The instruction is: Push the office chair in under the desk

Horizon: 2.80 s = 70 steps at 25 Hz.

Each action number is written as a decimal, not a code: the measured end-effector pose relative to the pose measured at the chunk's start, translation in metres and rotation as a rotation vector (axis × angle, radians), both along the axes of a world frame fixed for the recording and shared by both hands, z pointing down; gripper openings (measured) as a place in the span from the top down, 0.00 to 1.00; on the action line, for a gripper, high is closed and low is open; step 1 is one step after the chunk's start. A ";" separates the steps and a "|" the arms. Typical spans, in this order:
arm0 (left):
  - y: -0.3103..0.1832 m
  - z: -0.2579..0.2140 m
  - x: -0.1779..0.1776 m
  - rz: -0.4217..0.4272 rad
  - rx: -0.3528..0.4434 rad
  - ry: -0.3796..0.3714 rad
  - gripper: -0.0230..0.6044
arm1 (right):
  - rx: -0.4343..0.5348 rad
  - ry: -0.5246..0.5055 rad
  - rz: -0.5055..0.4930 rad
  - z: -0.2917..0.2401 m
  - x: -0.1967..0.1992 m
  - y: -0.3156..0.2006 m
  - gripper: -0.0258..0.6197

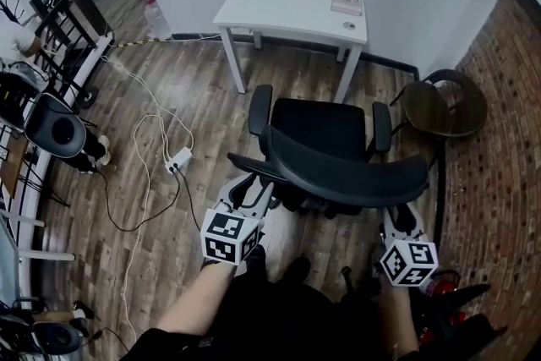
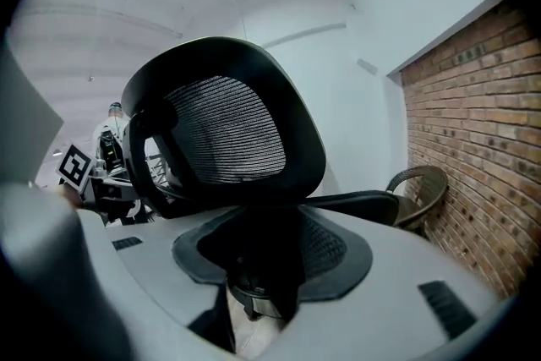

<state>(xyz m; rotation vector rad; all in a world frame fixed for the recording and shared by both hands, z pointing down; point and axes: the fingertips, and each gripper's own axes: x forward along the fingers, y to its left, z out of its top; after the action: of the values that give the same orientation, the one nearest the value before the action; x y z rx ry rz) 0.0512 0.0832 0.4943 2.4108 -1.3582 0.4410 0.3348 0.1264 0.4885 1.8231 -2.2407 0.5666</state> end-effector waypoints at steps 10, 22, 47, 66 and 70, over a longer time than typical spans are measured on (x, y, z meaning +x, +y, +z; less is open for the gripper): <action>0.003 0.000 0.015 -0.060 0.000 -0.035 0.75 | 0.005 0.012 -0.048 -0.001 0.025 -0.019 0.76; -0.042 0.001 -0.001 -0.160 -0.007 -0.058 0.75 | 0.003 -0.041 -0.176 -0.001 0.004 -0.068 0.69; -0.197 0.003 -0.108 -0.150 0.018 -0.041 0.75 | 0.013 0.088 -0.151 -0.009 -0.063 -0.194 0.59; -0.224 0.000 -0.103 -0.160 0.037 -0.027 0.75 | -0.055 0.471 -0.284 0.008 -0.044 -0.236 0.55; -0.239 0.001 -0.105 -0.205 0.029 -0.029 0.75 | -0.049 0.488 -0.341 0.007 -0.047 -0.251 0.55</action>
<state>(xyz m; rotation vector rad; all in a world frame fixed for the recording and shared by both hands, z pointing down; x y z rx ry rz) -0.0542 -0.1556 0.4949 2.2643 -1.6145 0.4060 0.2883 -0.1247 0.4958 1.3261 -2.0967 0.0958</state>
